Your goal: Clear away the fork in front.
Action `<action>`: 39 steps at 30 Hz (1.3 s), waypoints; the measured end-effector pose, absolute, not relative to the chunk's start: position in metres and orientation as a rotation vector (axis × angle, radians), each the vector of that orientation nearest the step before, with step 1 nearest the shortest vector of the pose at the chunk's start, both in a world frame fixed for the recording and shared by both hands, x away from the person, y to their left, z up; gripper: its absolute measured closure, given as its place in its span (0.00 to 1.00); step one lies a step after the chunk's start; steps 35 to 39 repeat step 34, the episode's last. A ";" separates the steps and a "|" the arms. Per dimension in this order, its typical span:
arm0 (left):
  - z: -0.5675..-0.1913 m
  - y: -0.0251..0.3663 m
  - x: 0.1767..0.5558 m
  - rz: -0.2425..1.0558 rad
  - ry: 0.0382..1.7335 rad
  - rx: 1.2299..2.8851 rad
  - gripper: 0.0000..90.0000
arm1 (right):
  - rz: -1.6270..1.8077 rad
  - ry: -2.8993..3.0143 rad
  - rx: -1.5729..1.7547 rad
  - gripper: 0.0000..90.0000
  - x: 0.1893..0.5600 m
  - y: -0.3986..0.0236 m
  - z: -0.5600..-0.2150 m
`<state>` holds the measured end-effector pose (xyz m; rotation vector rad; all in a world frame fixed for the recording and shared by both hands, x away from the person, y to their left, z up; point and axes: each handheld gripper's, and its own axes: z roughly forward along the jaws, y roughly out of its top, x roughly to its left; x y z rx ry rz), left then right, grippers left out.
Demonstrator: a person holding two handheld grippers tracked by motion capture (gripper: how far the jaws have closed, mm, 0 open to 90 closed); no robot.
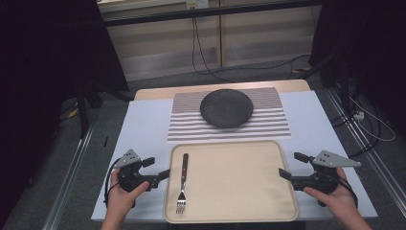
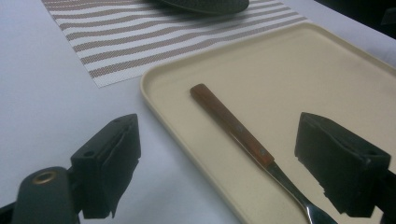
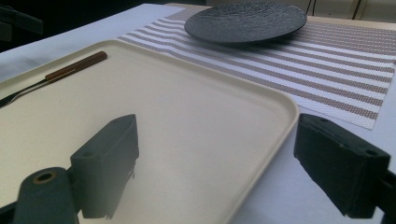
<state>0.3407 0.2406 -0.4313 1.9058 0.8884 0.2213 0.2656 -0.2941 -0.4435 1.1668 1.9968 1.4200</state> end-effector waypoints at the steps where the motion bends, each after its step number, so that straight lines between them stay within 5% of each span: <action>1: -0.432 0.241 0.341 0.224 0.887 1.906 0.16 | 1.416 1.999 1.165 0.16 0.265 -0.294 -0.444; 39: -0.441 0.252 0.333 0.253 0.888 1.910 0.12 | 1.424 1.978 1.187 0.15 0.262 -0.305 -0.451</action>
